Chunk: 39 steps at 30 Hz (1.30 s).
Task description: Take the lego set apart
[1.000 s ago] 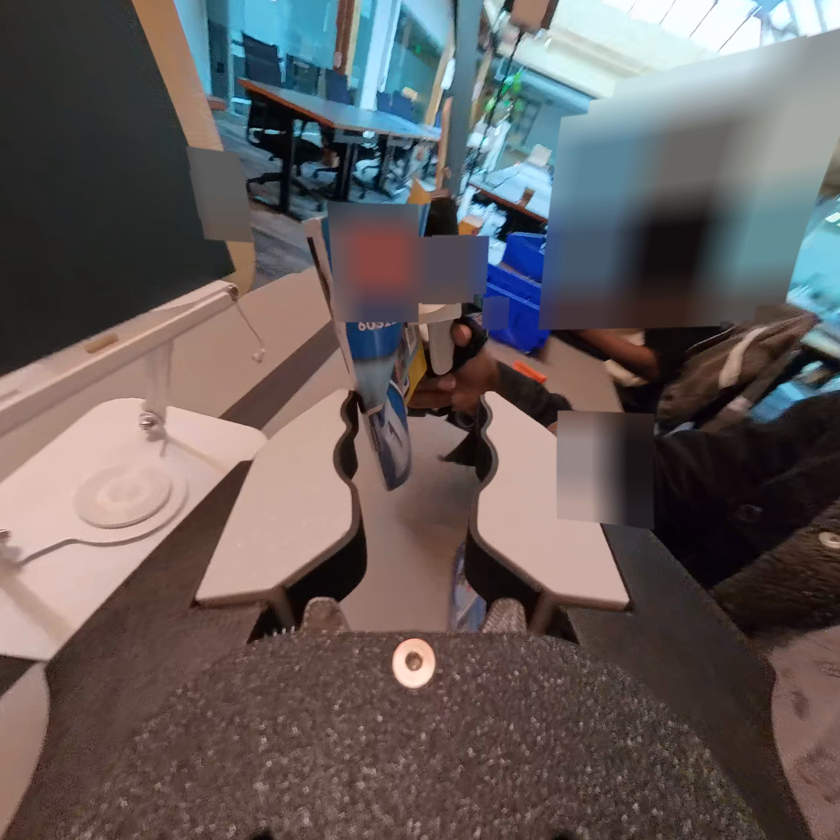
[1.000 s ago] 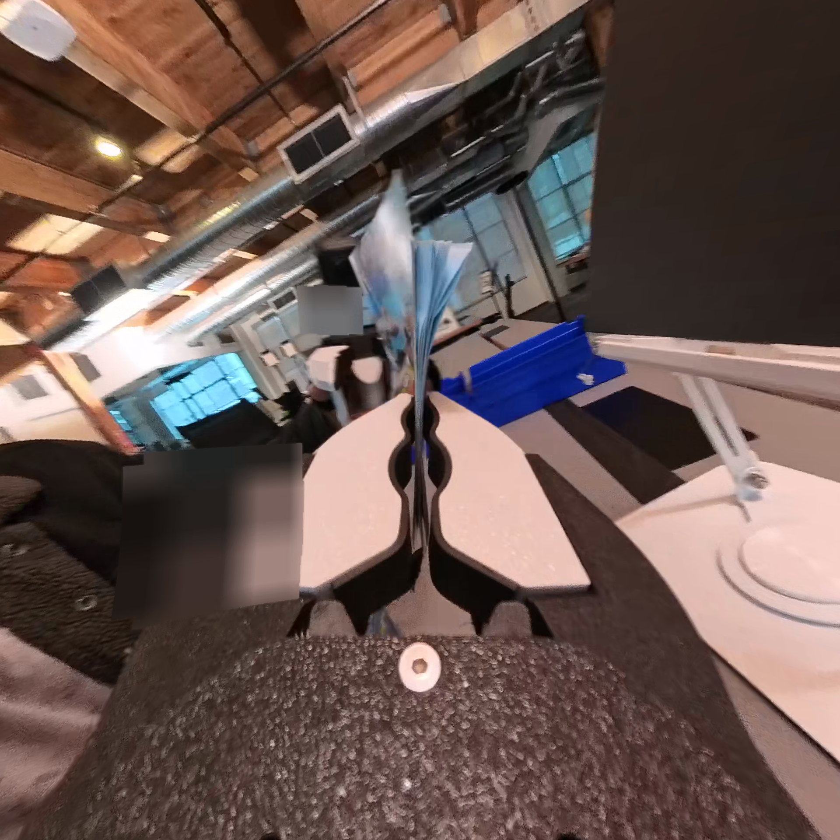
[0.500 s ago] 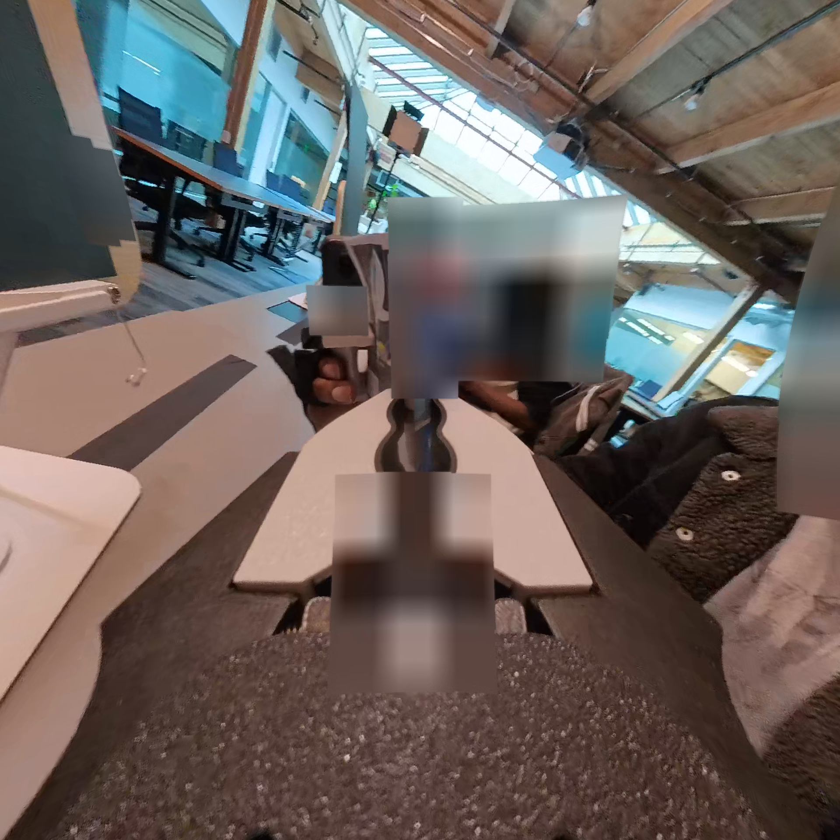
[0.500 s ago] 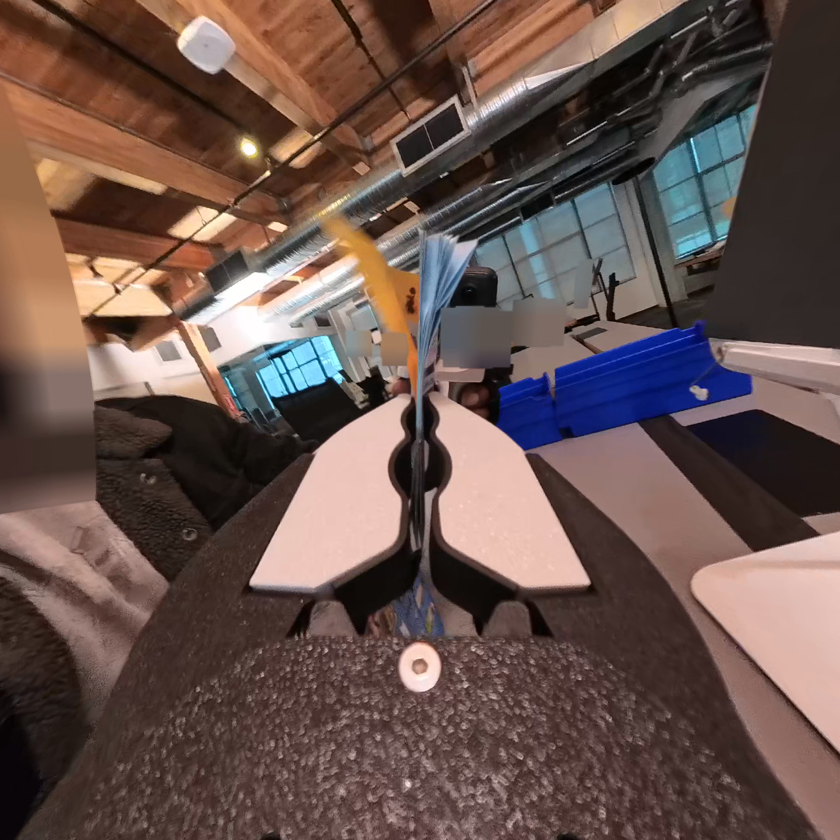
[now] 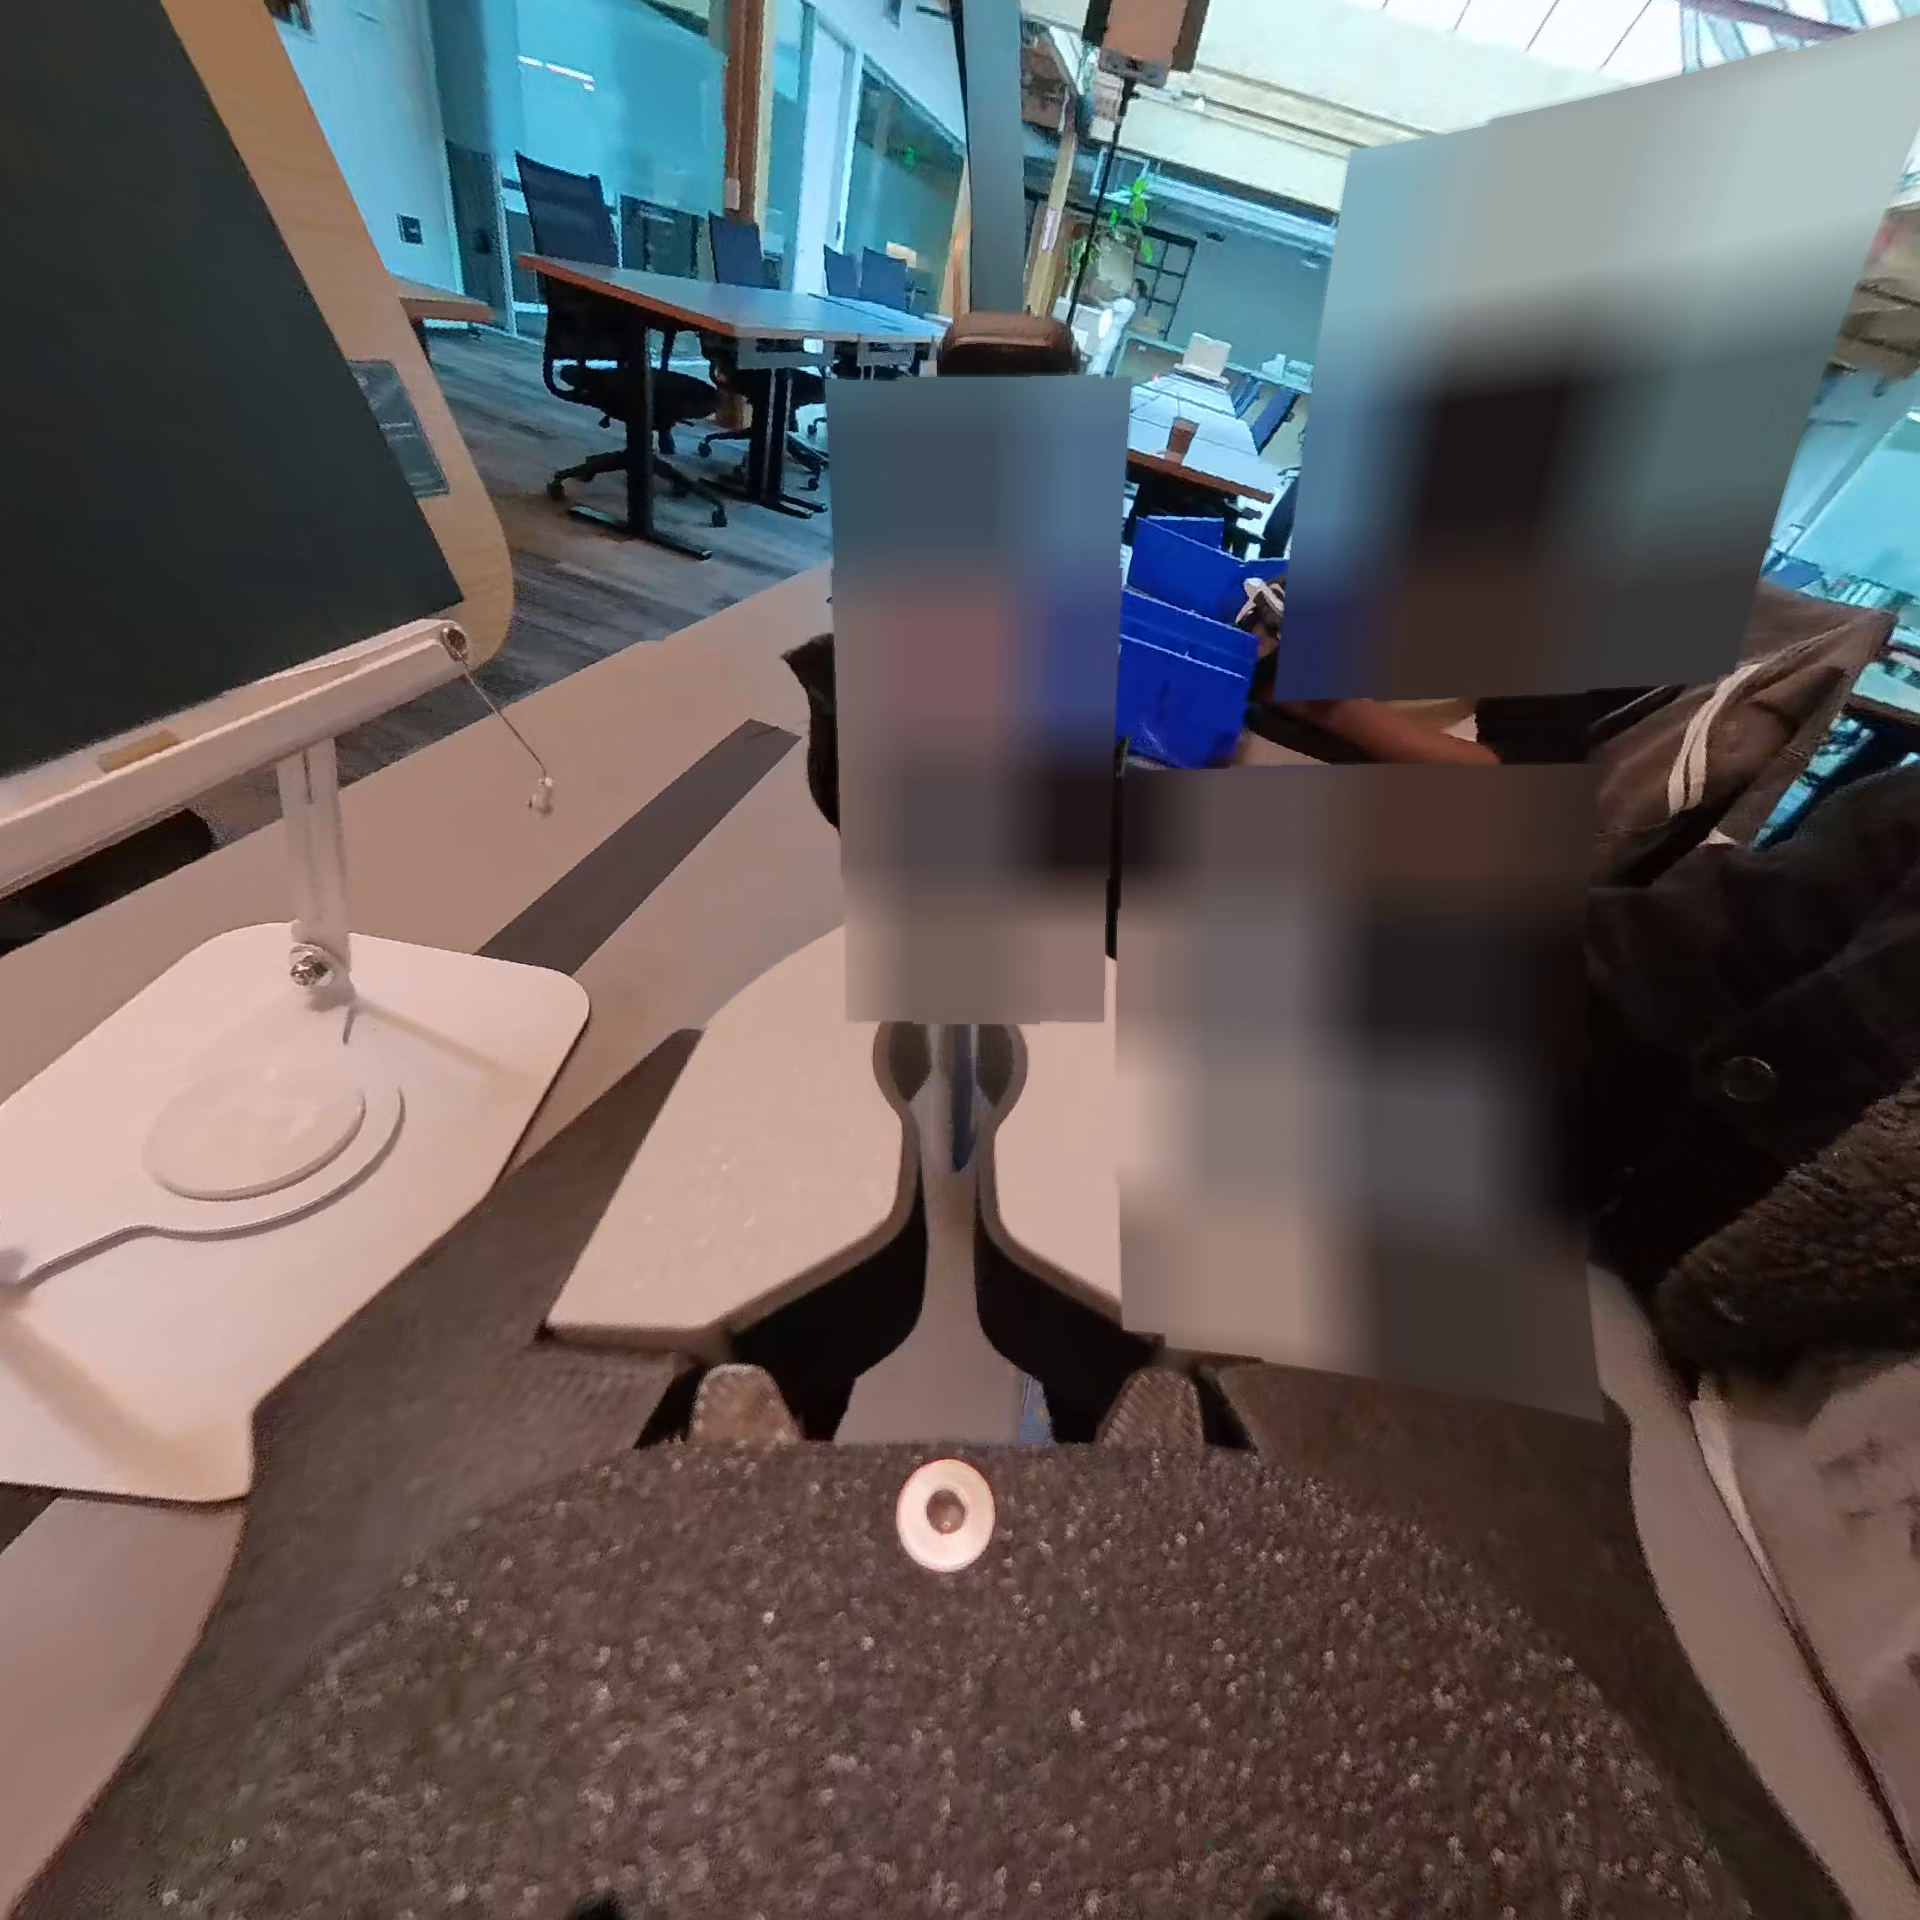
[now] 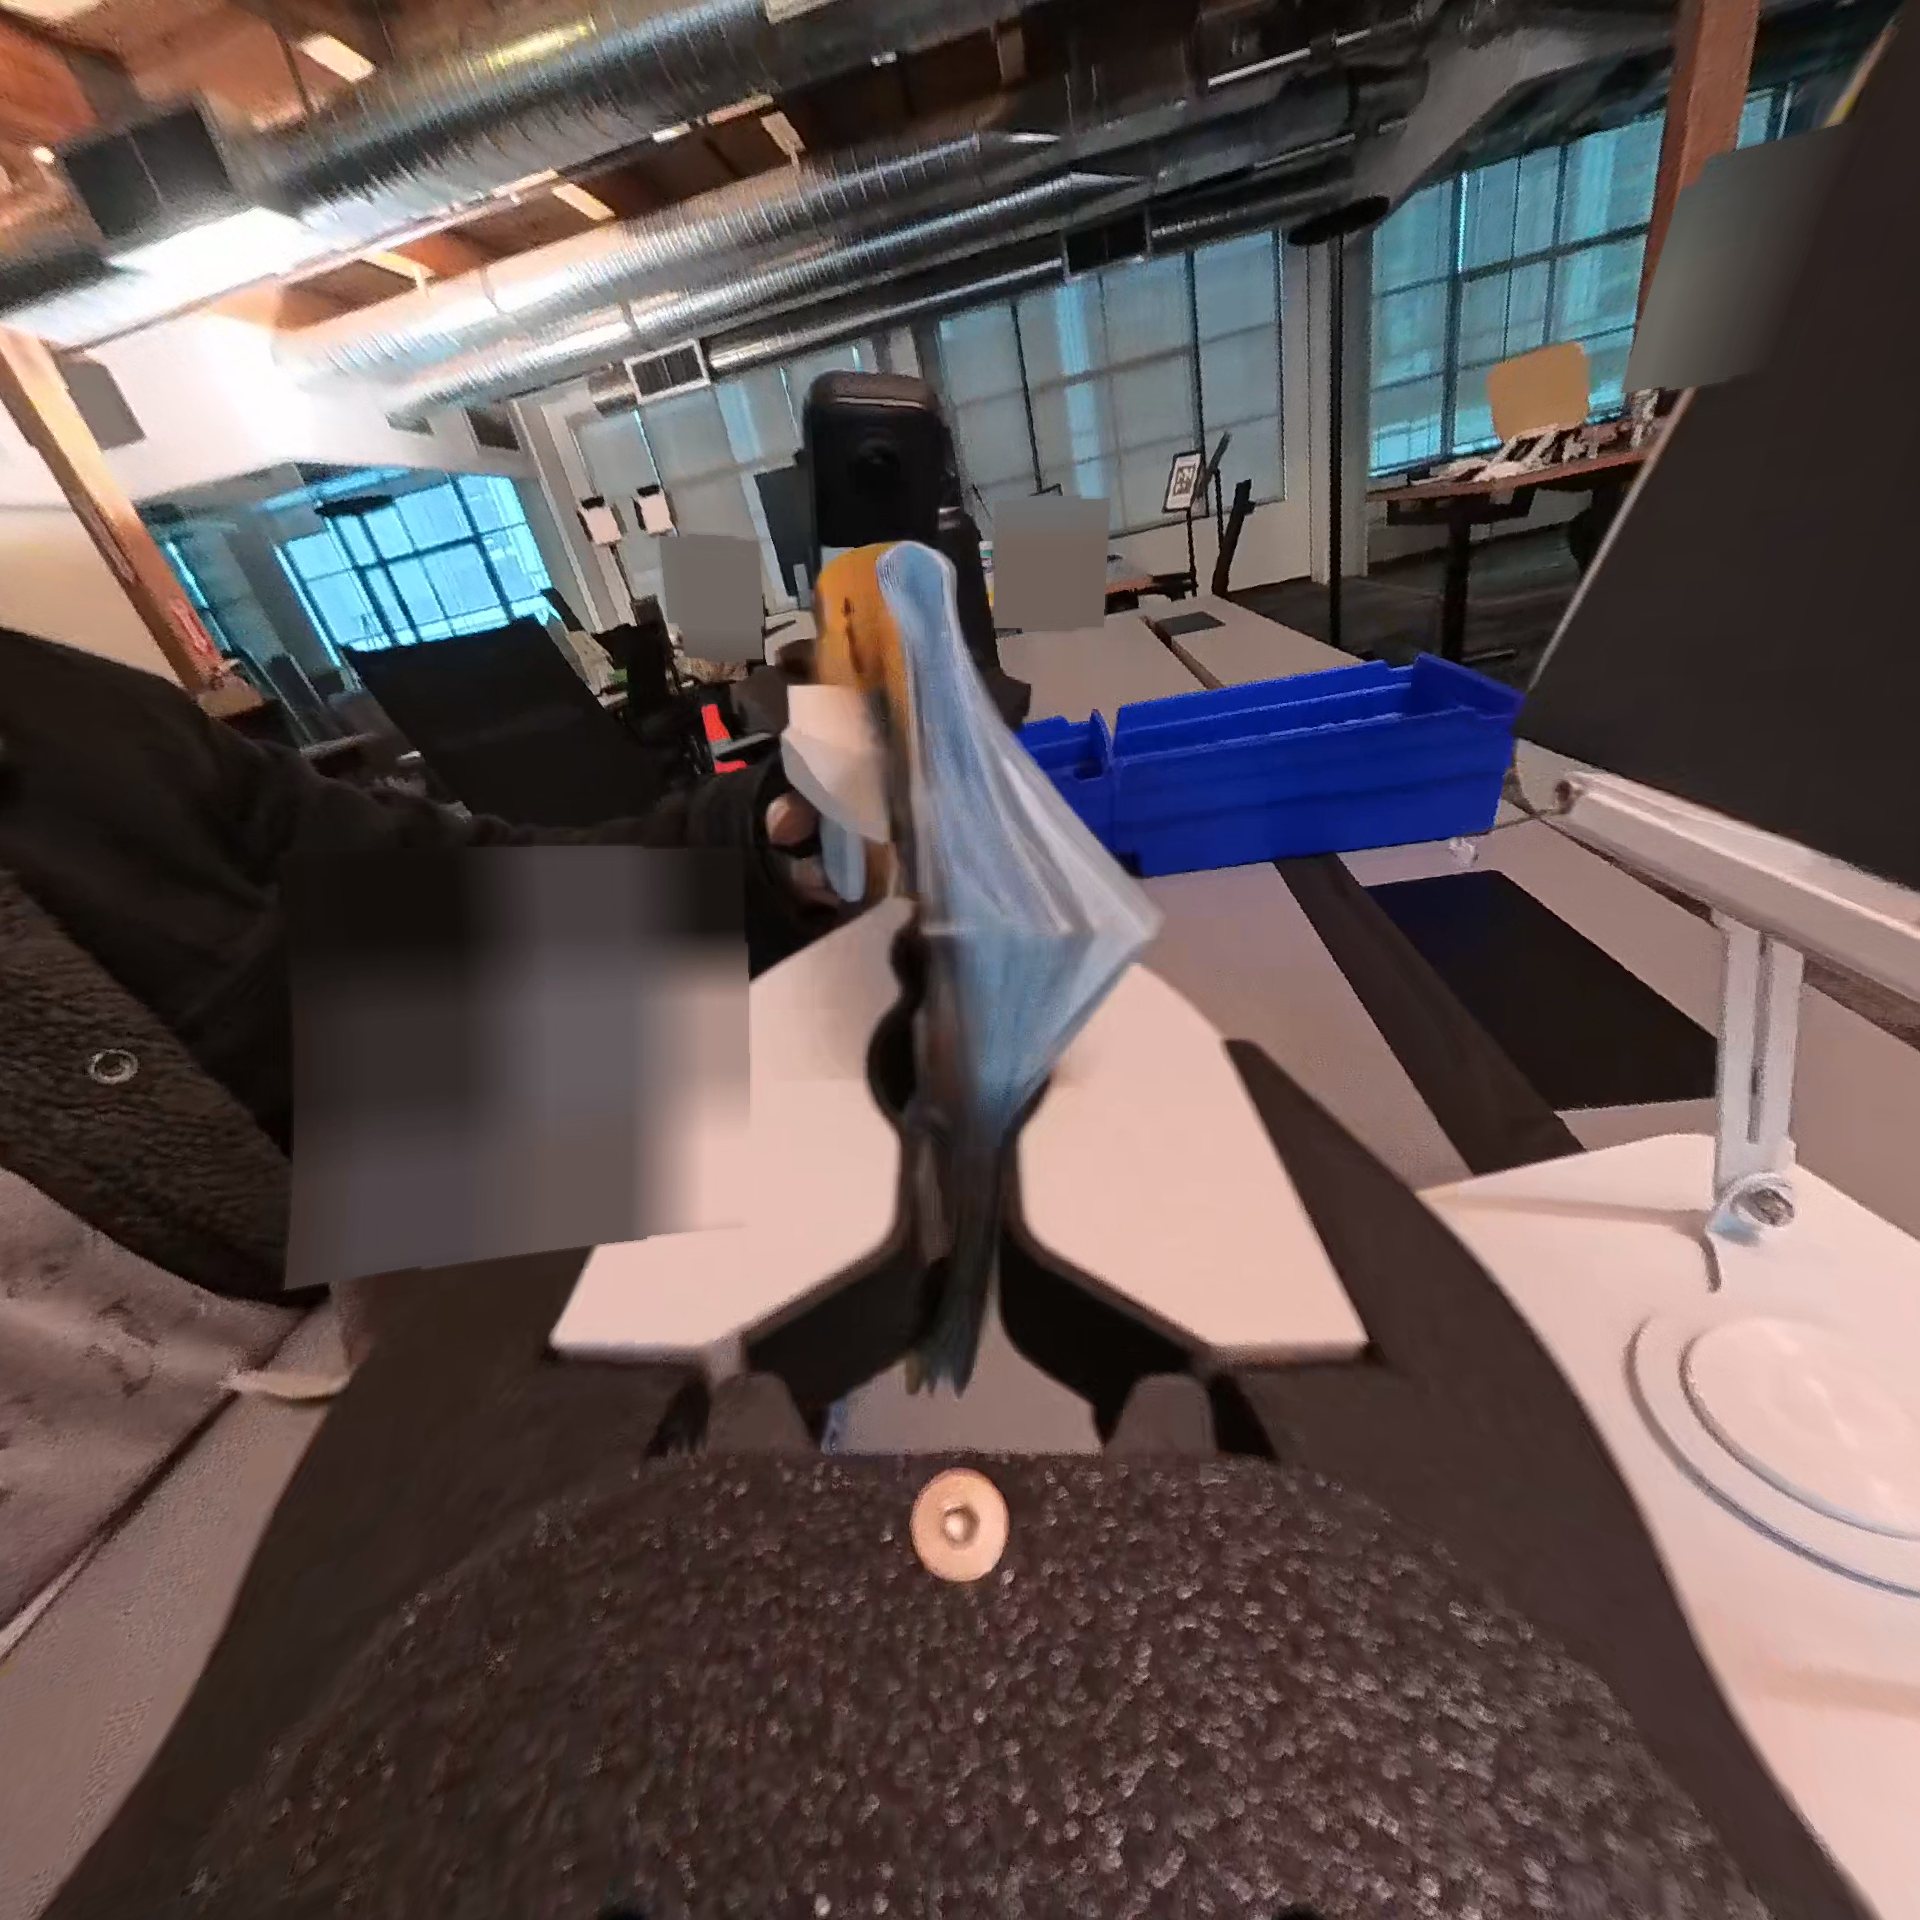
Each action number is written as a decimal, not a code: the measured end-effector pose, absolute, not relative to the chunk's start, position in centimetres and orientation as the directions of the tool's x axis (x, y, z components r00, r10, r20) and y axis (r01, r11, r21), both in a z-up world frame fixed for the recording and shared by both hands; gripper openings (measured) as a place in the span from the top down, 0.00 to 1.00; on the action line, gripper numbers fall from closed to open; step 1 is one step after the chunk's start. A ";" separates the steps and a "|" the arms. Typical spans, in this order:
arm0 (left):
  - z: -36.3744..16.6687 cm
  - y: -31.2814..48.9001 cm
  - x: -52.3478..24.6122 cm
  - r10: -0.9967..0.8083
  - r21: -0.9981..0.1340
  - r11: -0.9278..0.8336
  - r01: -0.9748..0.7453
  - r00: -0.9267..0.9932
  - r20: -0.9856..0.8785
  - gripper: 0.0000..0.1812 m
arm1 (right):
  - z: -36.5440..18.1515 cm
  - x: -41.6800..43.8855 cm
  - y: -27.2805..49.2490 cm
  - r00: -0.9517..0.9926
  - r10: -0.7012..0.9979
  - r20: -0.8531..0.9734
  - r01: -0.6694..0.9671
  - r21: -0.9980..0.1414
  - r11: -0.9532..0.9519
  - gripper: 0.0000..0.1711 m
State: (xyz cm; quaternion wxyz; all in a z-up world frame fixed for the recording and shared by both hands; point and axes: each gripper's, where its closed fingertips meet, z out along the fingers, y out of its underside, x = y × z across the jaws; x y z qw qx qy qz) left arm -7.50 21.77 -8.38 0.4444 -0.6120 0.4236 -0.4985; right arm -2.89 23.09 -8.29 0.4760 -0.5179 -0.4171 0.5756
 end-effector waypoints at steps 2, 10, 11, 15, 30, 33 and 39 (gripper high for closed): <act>-7.7 21.4 -7.5 -0.961 -0.966 -0.255 -0.034 0.122 0.249 0.93 | -8.0 -2.7 23.1 -0.016 0.980 -0.198 -0.143 -0.970 -0.198 0.99; -8.0 20.8 -7.7 -0.943 -0.946 -0.325 -0.016 0.085 0.323 0.91 | -7.1 -2.1 22.5 -0.097 0.969 -0.226 -0.210 -0.947 -0.242 0.99; -8.1 21.1 -7.7 -0.938 -0.943 -0.333 -0.016 0.102 0.330 0.94 | -7.1 -2.2 22.2 -0.113 0.970 -0.216 -0.207 -0.949 -0.236 0.99; -8.2 21.0 -7.5 -0.931 -0.934 -0.356 -0.017 0.087 0.353 0.98 | -6.7 -2.2 21.6 -0.142 0.971 -0.190 -0.238 -0.946 -0.220 0.99; -6.6 20.1 -8.5 -0.974 -0.996 -0.085 -0.018 0.210 0.079 0.99 | -6.6 -3.3 22.1 -0.034 0.989 -0.141 -0.190 -0.971 -0.145 0.85; -5.7 20.2 -9.3 -0.970 -0.994 -0.094 0.054 0.220 0.104 0.99 | -6.4 -3.2 22.0 -0.009 0.995 -0.103 -0.177 -0.979 -0.103 0.99; -5.7 20.4 -10.1 -0.962 -0.977 -0.143 0.157 0.210 0.174 0.99 | -6.6 -3.8 21.7 -0.007 0.996 -0.092 -0.158 -0.983 -0.091 0.99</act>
